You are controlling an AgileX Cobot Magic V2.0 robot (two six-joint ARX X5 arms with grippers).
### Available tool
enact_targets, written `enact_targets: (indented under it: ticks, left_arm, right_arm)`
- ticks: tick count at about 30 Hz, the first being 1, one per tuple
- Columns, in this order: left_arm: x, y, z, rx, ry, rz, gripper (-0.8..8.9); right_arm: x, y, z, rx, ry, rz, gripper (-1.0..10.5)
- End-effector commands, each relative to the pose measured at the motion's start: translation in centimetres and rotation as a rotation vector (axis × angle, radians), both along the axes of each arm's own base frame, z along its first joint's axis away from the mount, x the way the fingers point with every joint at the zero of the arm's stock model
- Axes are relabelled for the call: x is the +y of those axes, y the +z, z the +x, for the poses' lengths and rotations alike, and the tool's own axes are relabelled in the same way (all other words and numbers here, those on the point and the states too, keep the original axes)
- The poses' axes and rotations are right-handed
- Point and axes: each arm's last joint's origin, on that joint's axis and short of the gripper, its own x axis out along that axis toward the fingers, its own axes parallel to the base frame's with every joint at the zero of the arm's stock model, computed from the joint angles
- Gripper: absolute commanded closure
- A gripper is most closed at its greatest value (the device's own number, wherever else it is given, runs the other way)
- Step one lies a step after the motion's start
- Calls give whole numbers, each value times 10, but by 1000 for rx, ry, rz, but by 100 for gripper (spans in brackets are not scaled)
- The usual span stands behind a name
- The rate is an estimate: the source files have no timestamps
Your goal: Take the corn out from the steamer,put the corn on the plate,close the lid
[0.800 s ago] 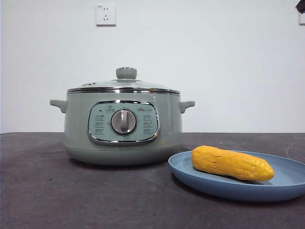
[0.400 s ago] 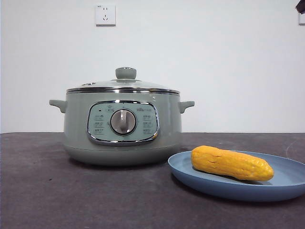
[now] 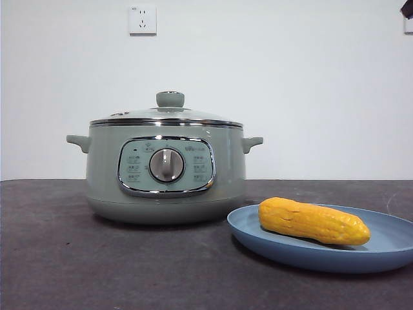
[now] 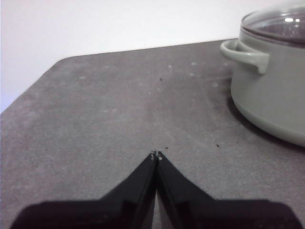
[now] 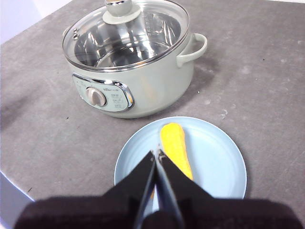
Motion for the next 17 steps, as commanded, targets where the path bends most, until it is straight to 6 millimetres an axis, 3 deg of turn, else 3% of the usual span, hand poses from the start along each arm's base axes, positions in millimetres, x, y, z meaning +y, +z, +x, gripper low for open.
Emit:
enact_targets:
  ticks: [1,17]
  left_arm:
    - [0,-5,0,14,9,-27,817]
    - [0,-4,1,11,10,-29,817]
  right_arm:
    - [0,-1,0,0,1,6,946]
    - [0,-1,0,0,0,6,946]
